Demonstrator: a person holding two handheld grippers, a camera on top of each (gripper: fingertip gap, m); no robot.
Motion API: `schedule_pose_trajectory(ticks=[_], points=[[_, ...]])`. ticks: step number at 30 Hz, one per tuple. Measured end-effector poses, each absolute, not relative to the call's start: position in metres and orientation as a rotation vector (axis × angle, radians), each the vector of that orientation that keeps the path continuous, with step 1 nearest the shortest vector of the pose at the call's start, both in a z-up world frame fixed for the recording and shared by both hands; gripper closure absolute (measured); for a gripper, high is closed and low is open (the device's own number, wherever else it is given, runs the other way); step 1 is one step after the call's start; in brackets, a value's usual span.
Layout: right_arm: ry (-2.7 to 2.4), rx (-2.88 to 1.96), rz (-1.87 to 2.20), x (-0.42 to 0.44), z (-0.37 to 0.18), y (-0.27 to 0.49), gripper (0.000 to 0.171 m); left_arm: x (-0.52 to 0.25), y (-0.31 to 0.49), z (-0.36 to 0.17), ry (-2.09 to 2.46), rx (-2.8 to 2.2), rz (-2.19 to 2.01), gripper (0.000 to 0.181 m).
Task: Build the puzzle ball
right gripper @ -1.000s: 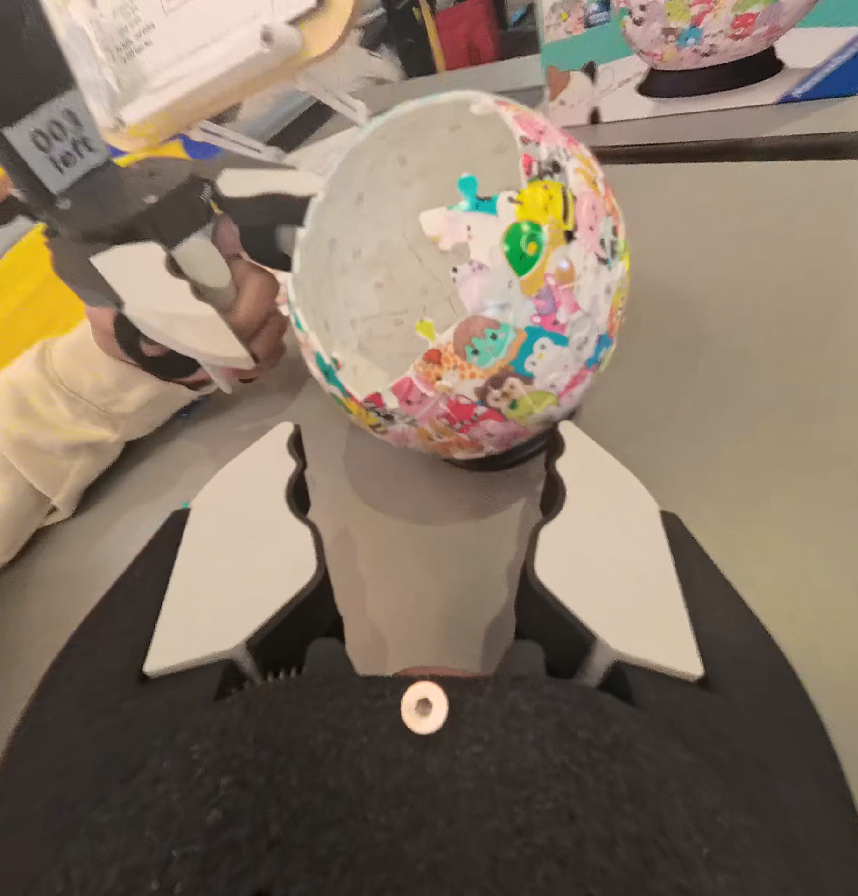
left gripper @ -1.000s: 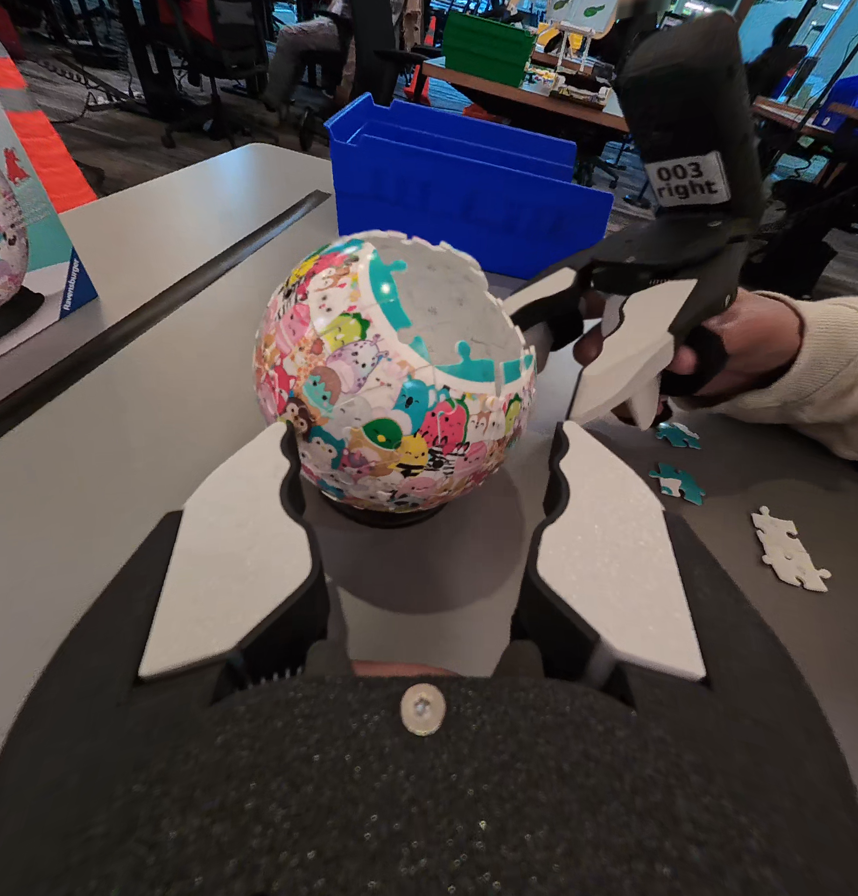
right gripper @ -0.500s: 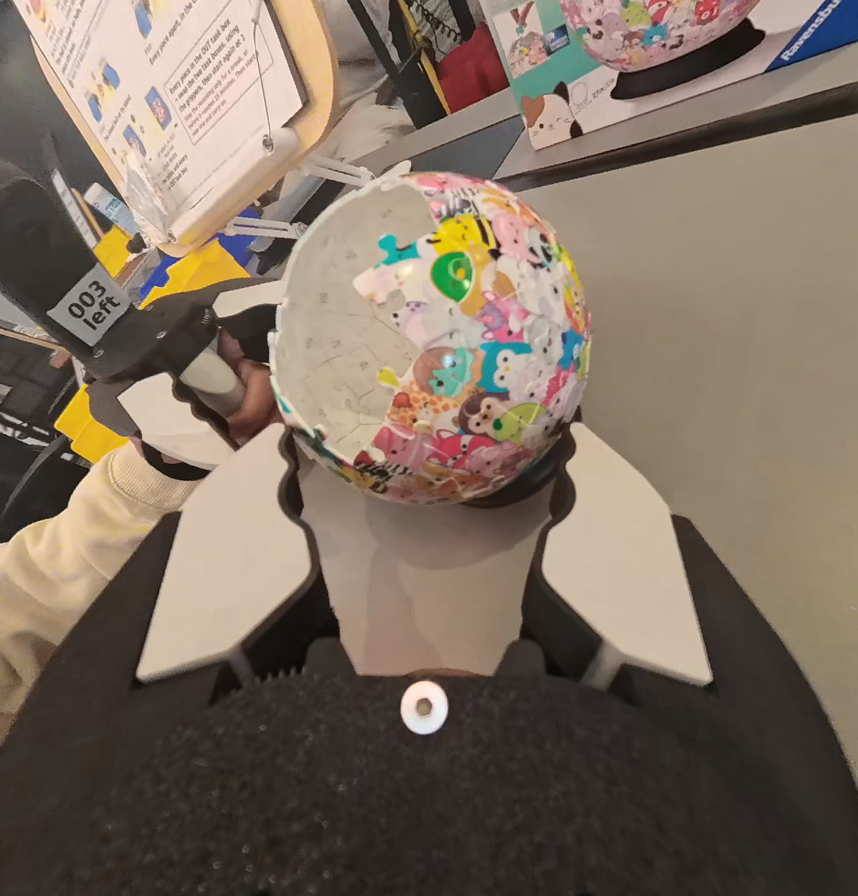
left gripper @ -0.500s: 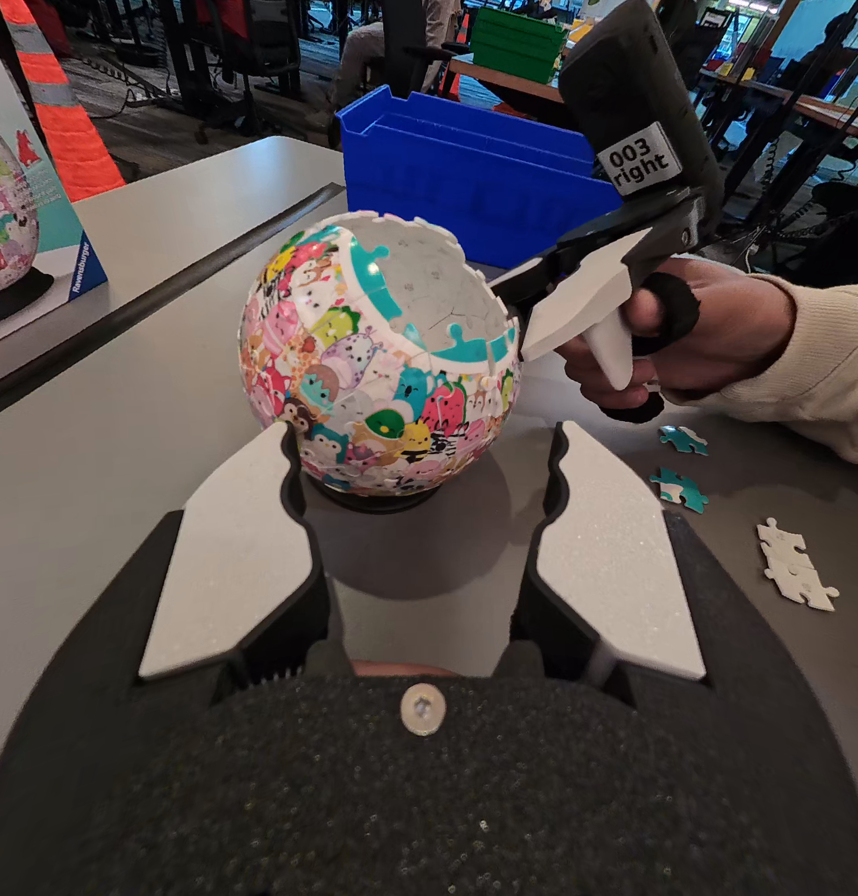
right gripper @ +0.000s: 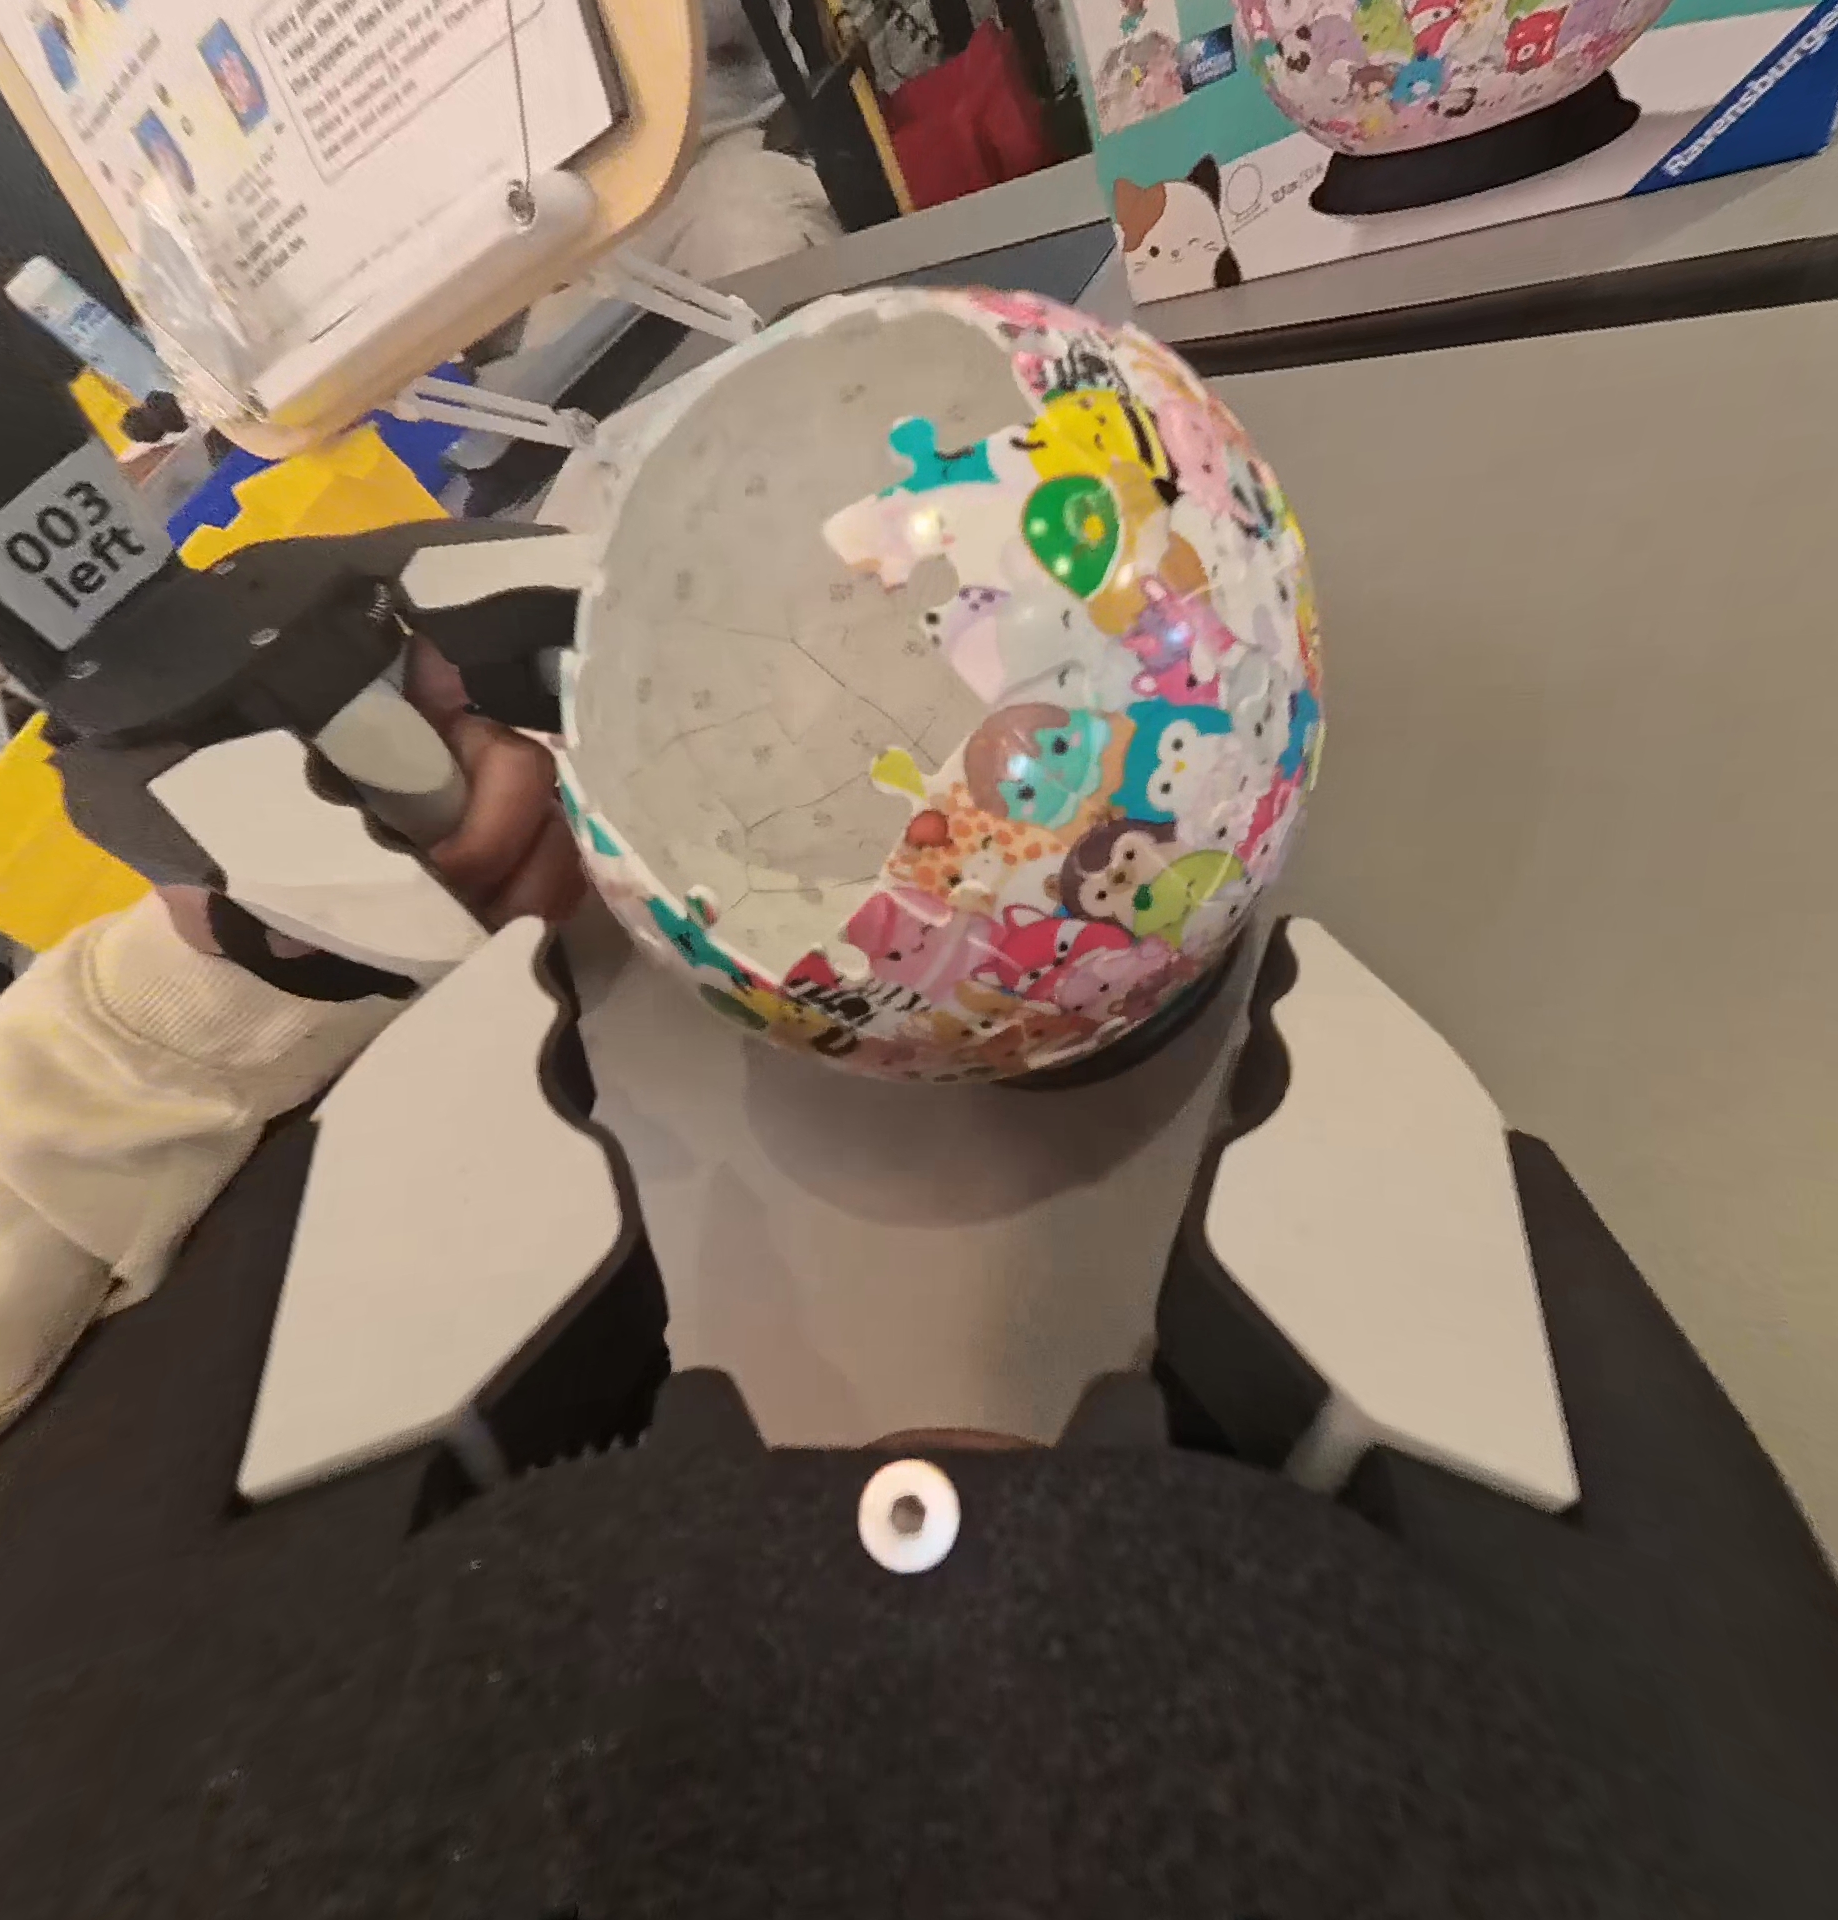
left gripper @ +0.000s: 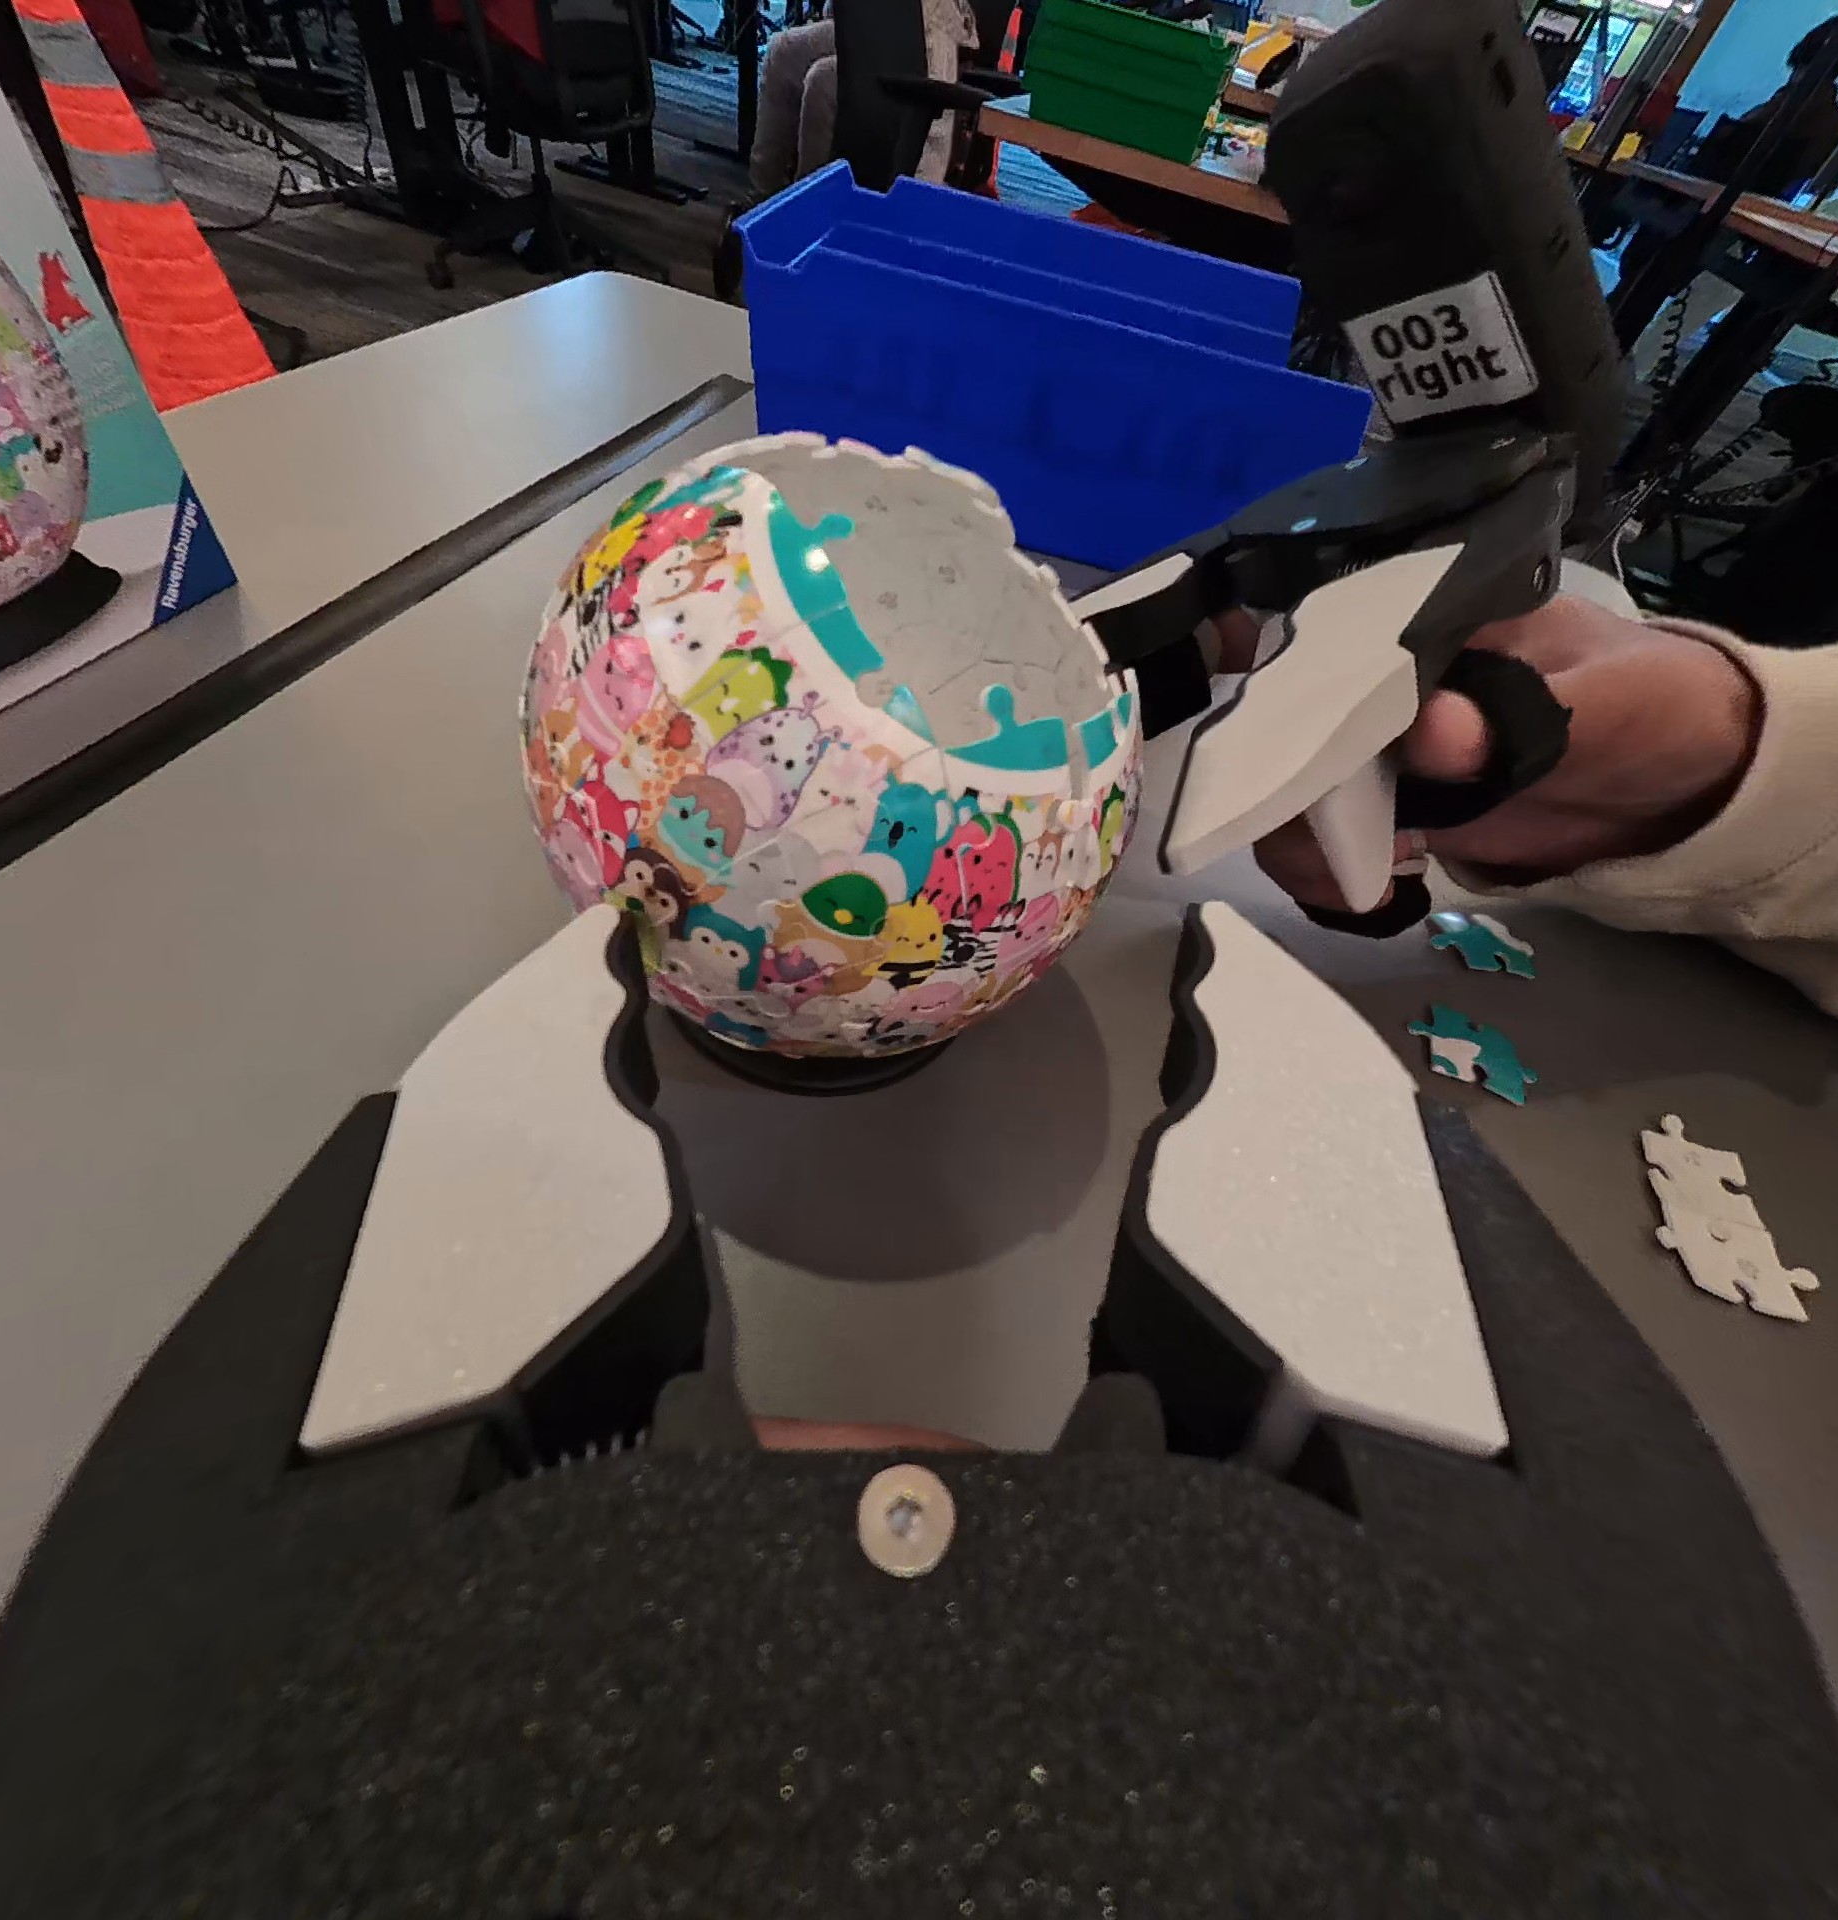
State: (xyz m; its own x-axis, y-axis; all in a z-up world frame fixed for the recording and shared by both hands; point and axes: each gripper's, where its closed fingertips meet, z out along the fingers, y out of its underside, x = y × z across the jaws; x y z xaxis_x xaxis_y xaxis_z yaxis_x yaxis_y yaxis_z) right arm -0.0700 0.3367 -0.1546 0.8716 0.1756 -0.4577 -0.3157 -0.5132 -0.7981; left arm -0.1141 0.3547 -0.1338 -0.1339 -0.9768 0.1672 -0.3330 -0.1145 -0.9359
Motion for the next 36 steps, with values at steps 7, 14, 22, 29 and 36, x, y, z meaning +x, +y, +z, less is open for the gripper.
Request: schedule_pose_trajectory(ticks=[7, 14, 22, 29, 36], points=[[0.219, -1.986, 0.599, -0.066, -0.153, 0.343, 0.053, -0.112, 0.348, -0.135, 1.529, -1.474, -1.237, 0.084], [0.159, -2.005, 0.630, -0.069, -0.155, 0.335, 0.054, -0.112, 0.354, -0.133, 1.533, -1.477, -1.252, 0.084], [0.248, -1.971, 0.658, -0.060, -0.152, 0.340, 0.056, -0.109, 0.345, -0.139, 1.575, -1.462, -1.207, 0.083], [0.225, -1.971, 0.688, -0.059, -0.148, 0.336, 0.055, -0.111, 0.351, -0.135, 1.554, -1.465, -1.230, 0.085], [0.249, -1.978, 0.661, -0.055, -0.146, 0.343, 0.056, -0.110, 0.342, -0.140, 1.601, -1.448, -1.167, 0.083]])
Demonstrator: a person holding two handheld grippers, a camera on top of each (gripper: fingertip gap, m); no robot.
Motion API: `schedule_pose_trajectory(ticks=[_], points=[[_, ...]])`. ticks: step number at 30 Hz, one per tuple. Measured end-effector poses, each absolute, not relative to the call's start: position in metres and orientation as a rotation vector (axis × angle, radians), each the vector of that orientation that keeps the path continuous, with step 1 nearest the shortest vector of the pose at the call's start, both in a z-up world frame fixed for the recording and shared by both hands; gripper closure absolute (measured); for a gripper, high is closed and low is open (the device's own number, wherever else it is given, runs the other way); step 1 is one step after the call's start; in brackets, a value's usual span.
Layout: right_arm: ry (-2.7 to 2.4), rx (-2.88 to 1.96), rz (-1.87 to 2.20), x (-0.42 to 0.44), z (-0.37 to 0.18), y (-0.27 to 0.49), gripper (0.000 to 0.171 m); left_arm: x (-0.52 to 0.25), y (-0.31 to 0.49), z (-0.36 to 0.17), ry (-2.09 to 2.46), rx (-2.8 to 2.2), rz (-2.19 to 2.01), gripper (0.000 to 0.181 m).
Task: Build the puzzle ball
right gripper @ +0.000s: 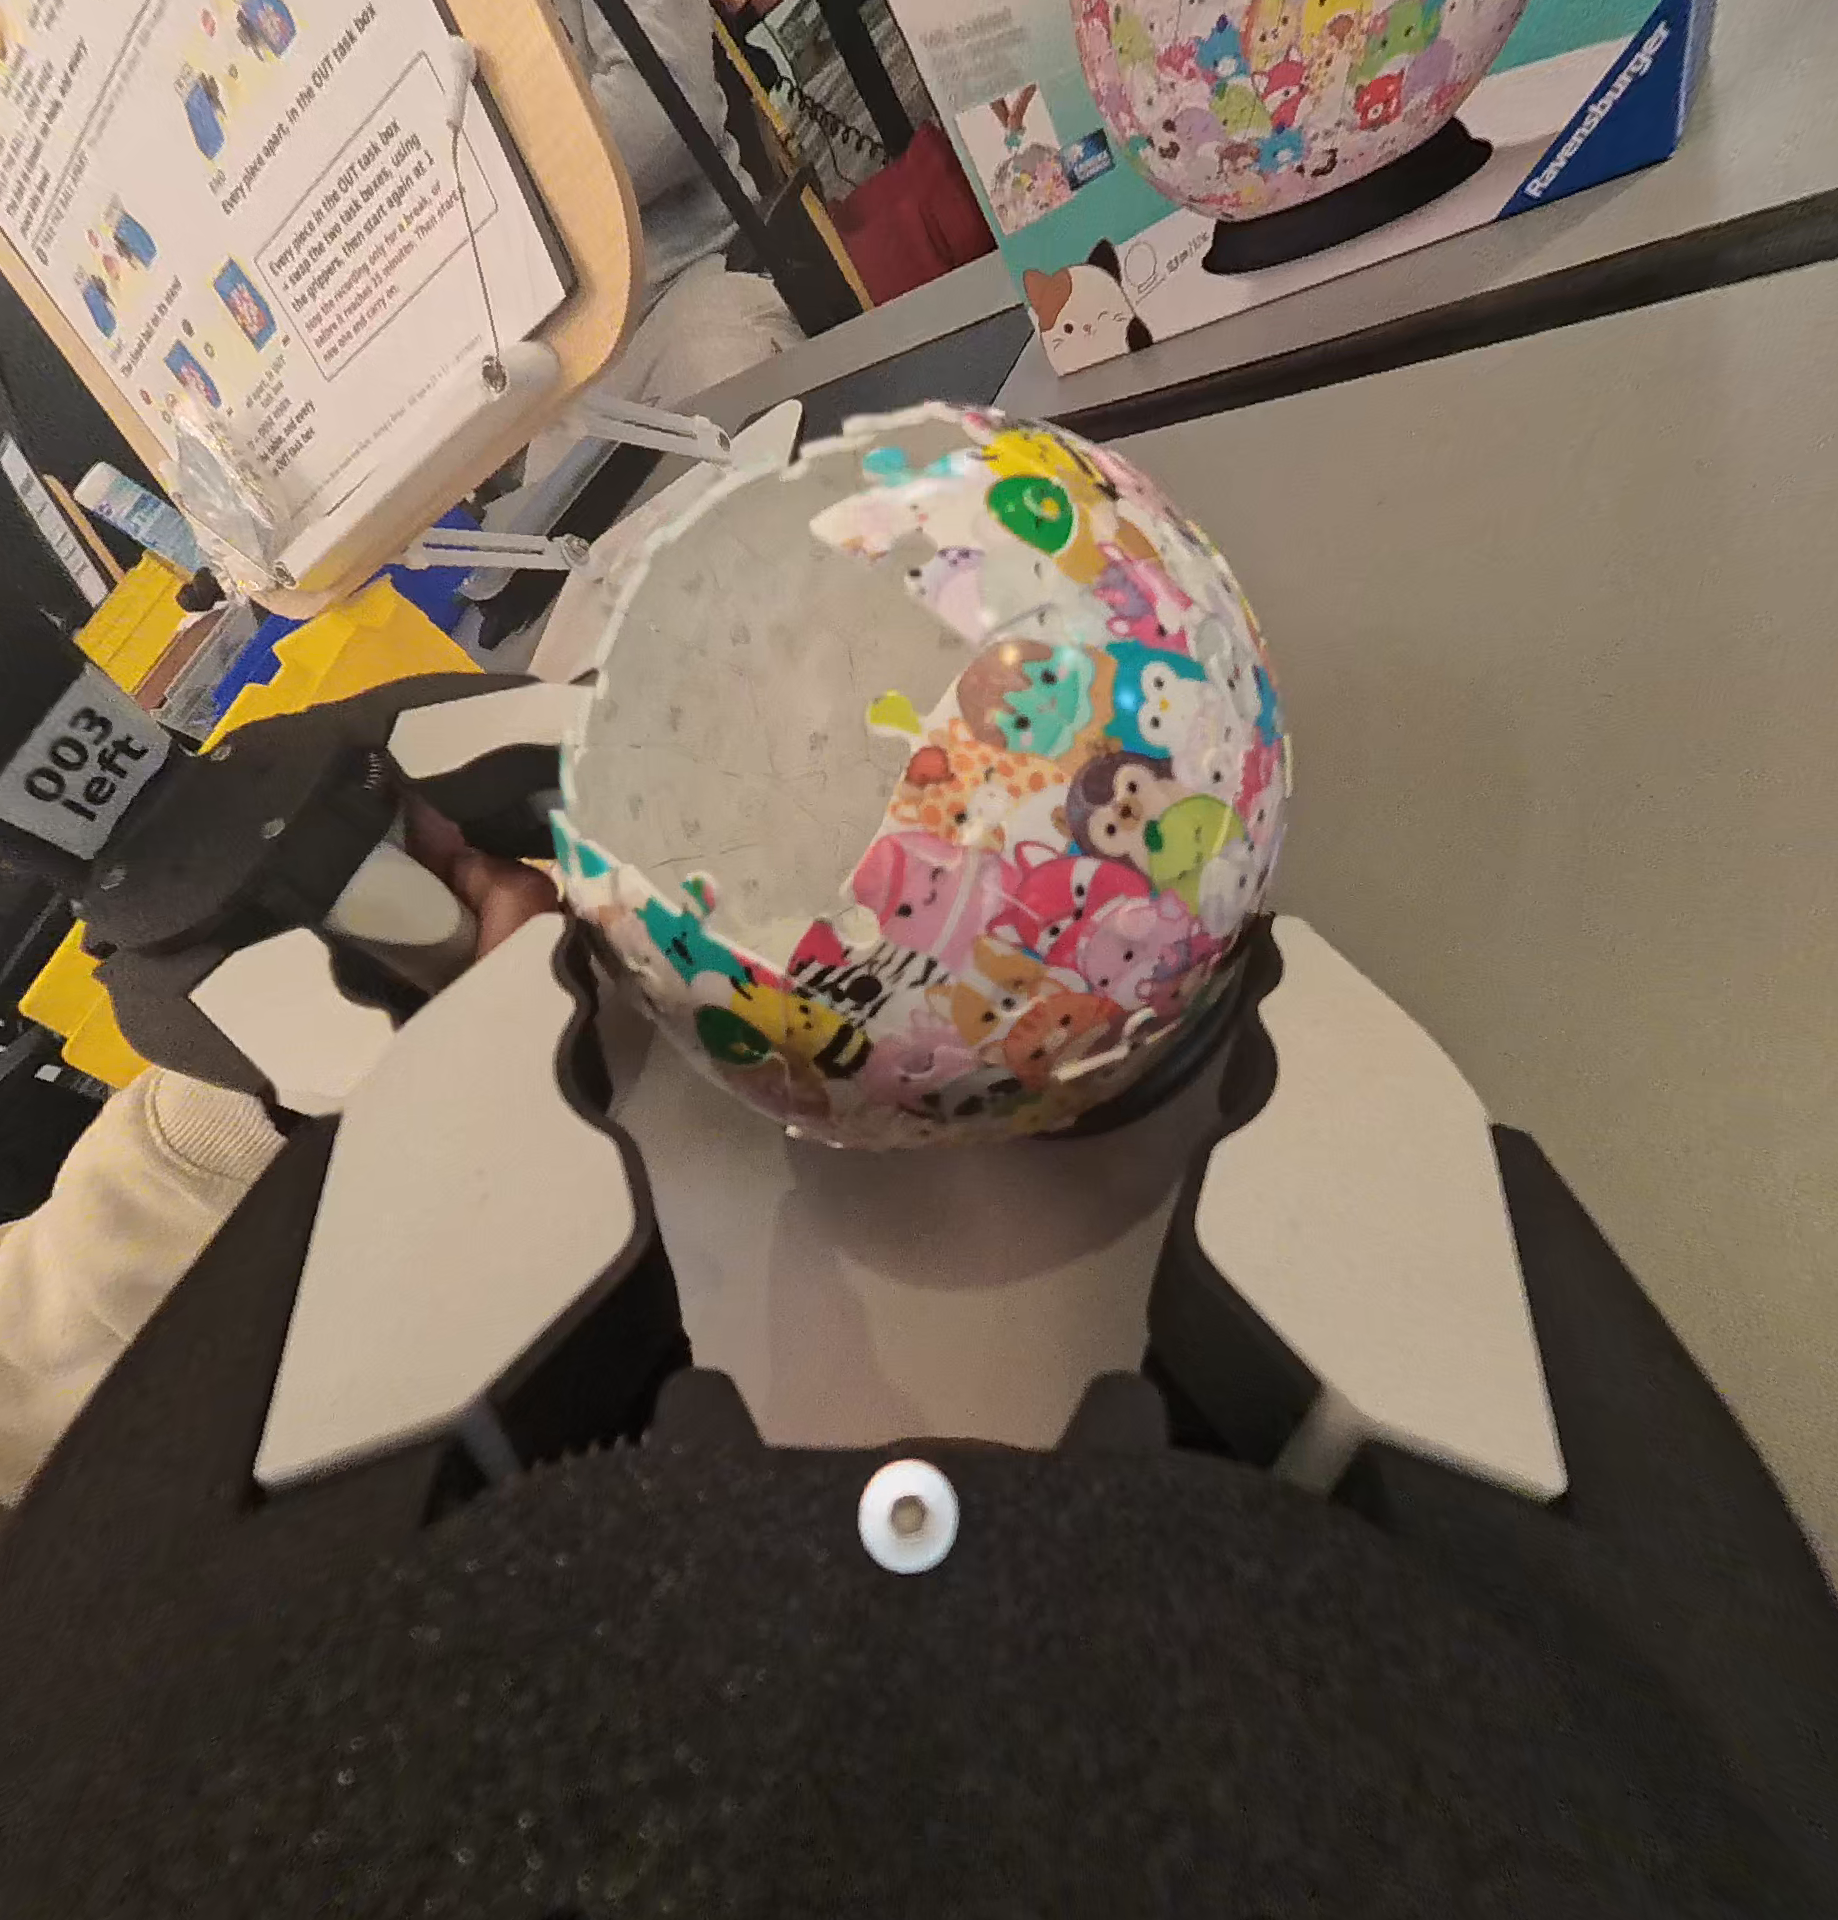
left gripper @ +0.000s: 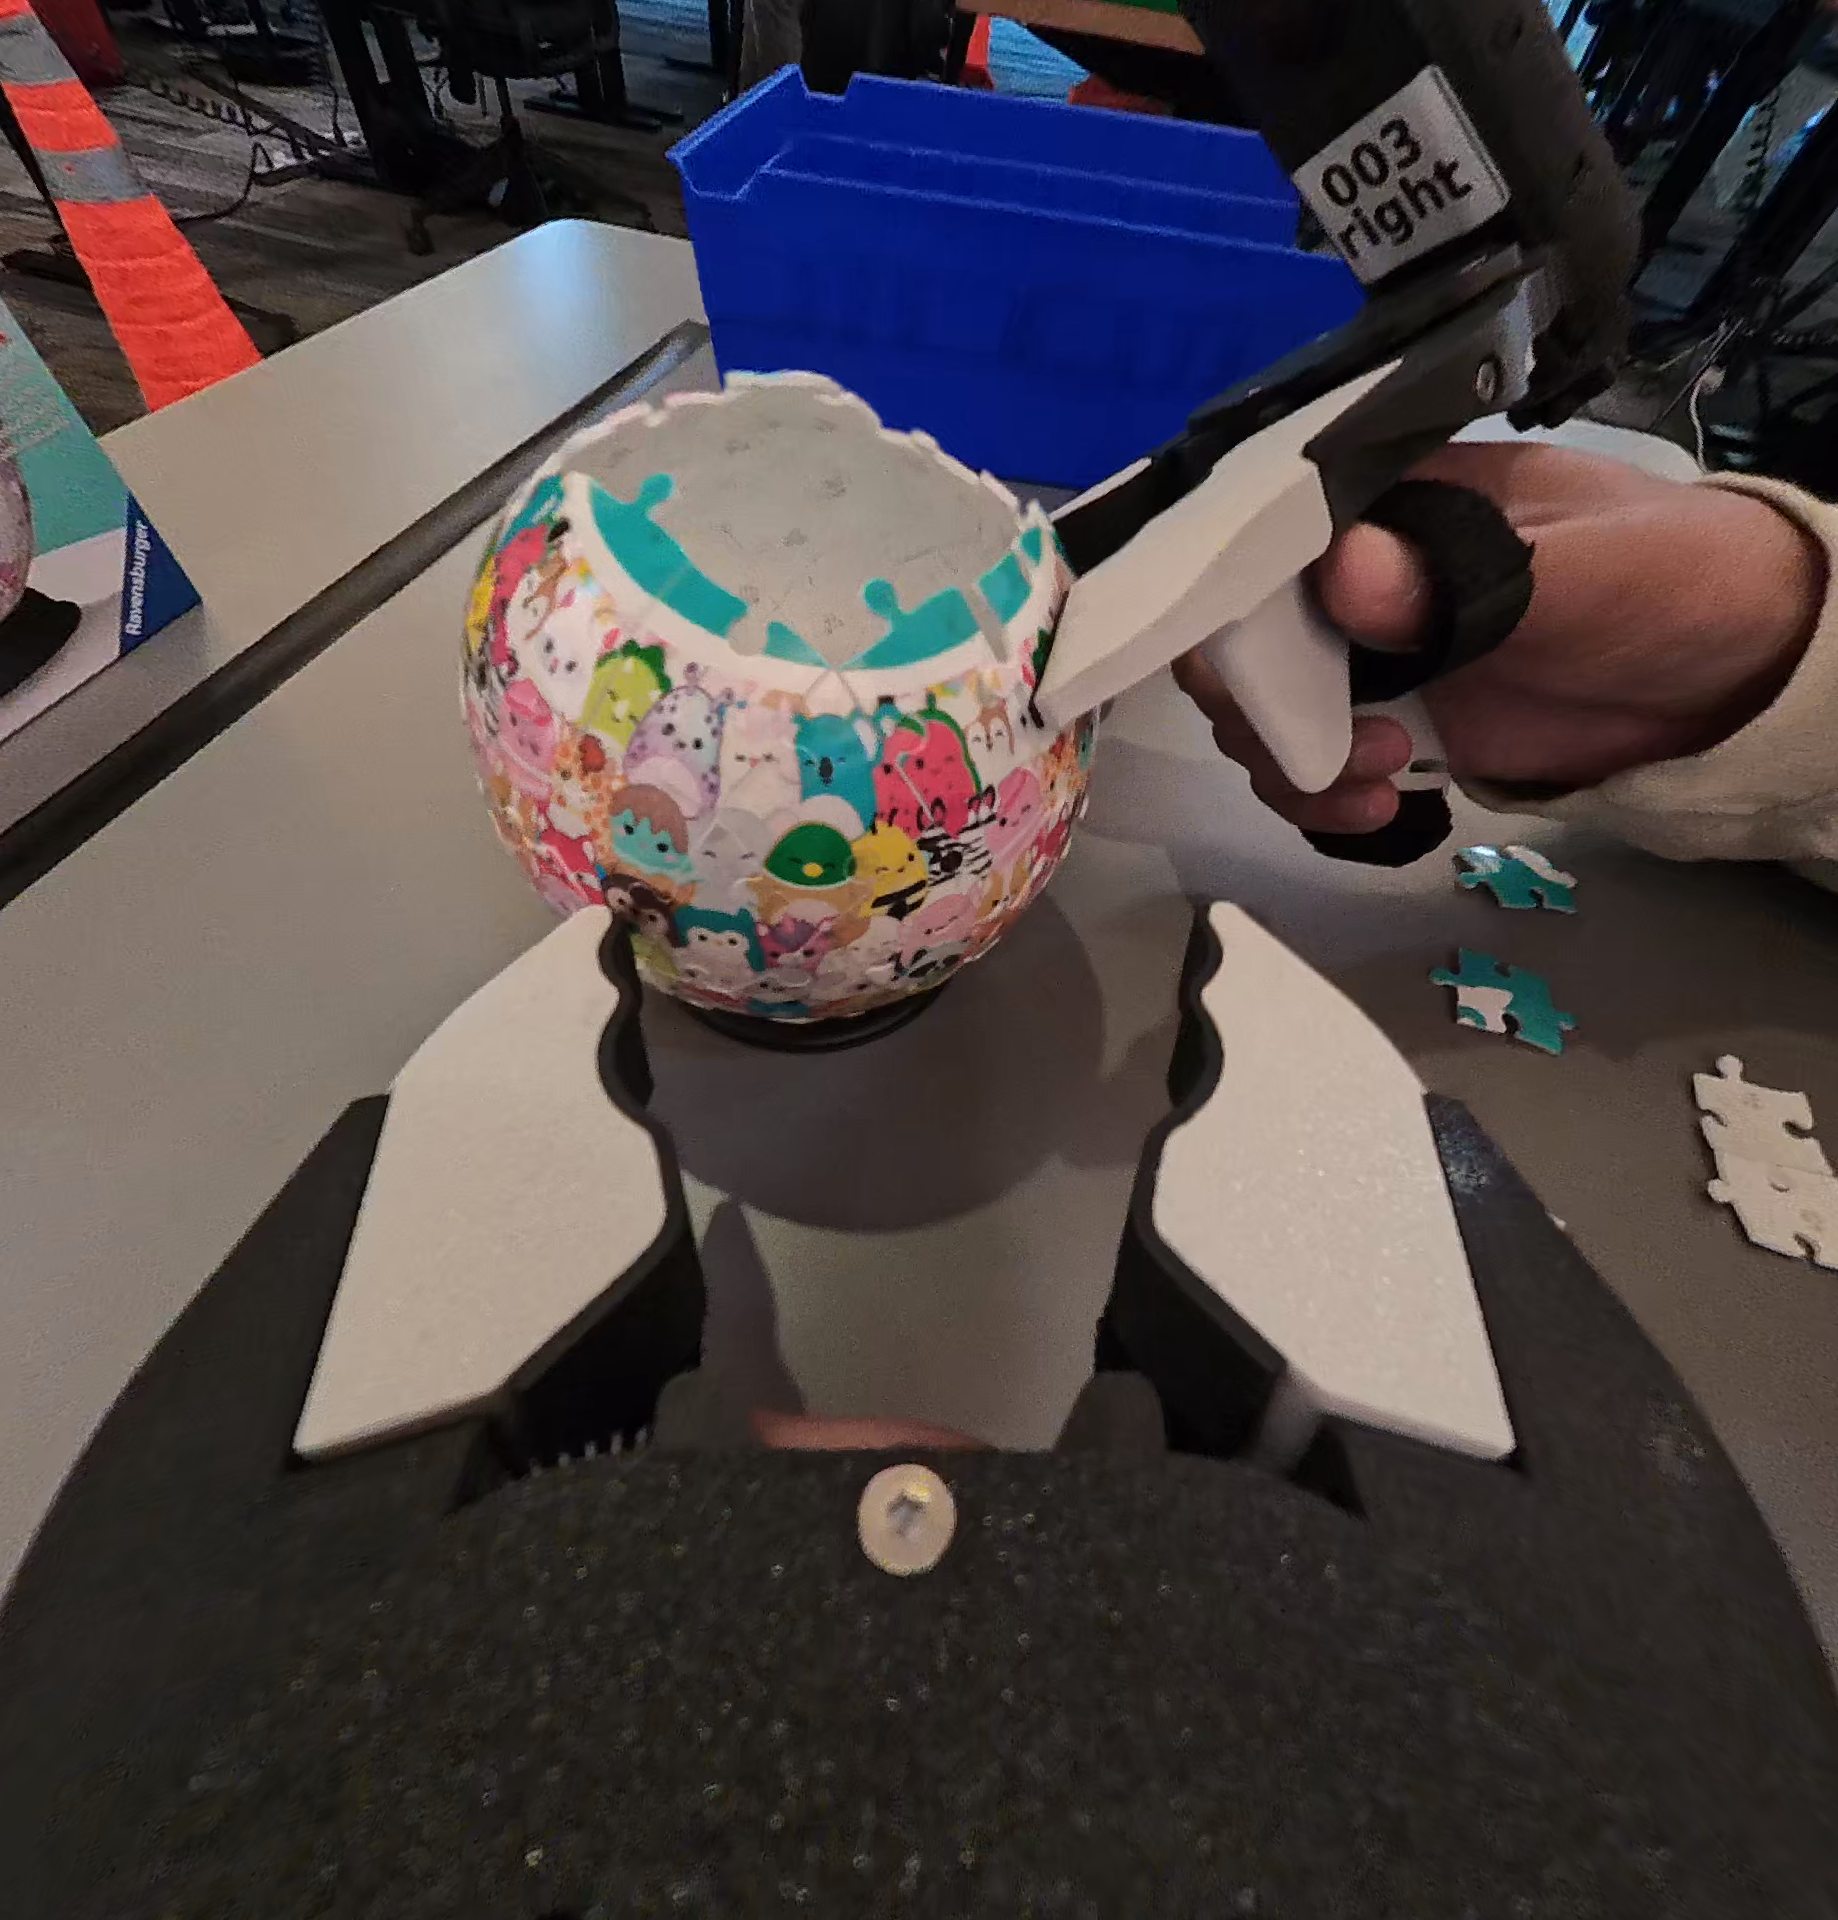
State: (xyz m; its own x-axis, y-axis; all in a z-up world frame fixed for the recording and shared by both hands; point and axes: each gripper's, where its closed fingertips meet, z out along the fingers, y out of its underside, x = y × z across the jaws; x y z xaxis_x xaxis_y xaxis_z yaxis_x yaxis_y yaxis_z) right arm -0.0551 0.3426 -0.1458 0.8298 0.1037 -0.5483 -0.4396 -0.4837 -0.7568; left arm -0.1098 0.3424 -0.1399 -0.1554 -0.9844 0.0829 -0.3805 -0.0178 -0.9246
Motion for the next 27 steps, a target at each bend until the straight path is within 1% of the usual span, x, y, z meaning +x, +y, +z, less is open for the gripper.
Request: schedule_pose_trajectory(ticks=[4, 7, 10, 12, 14, 15, 17, 18, 19, 20, 22, 24, 27], points=[[0.226, -1.979, 0.665, -0.057, -0.145, 0.341, 0.052, -0.111, 0.343, -0.138, 1.585, -1.450, -1.203, 0.086], [0.241, -1.987, 0.653, -0.054, -0.147, 0.343, 0.055, -0.110, 0.342, -0.138, 1.594, -1.440, -1.188, 0.086], [0.266, -1.997, 0.695, -0.056, -0.148, 0.344, 0.053, -0.110, 0.343, -0.137, 1.591, -1.441, -1.181, 0.087], [0.252, -1.991, 0.715, -0.059, -0.144, 0.343, 0.049, -0.112, 0.346, -0.134, 1.577, -1.442, -1.189, 0.088], [0.269, -1.983, 0.746, -0.058, -0.142, 0.341, 0.051, -0.117, 0.354, -0.129, 1.578, -1.428, -1.136, 0.089], [0.282, -1.979, 0.758, -0.057, -0.142, 0.341, 0.051, -0.121, 0.358, -0.122, 1.574, -1.408, -1.123, 0.094], [0.292, -1.983, 0.756, -0.054, -0.144, 0.341, 0.055, -0.127, 0.353, -0.097, 1.563, -1.325, -1.205, 0.120], [0.293, -1.988, 0.750, -0.053, -0.145, 0.342, 0.056, -0.128, 0.347, -0.085, 1.563, -1.276, -1.248, 0.129], [0.292, -1.993, 0.745, -0.054, -0.146, 0.342, 0.055, -0.128, 0.343, -0.076, 1.561, -1.243, -1.263, 0.129], [0.283, -2.001, 0.737, -0.055, -0.146, 0.342, 0.054, -0.125, 0.339, -0.072, 1.576, -1.223, -1.260, 0.126], [0.264, -2.010, 0.692, -0.056, -0.146, 0.343, 0.051, -0.119, 0.327, -0.077, 1.676, -1.201, -1.232, 0.118], [0.251, -2.018, 0.644, -0.056, -0.144, 0.344, 0.048, -0.109, 0.326, -0.085, 1.721, -1.190, -1.149, 0.104], [0.269, -2.007, 0.623, -0.054, -0.142, 0.345, 0.049, -0.098, 0.319, -0.090, 1.770, -1.166, -1.124, 0.102]])
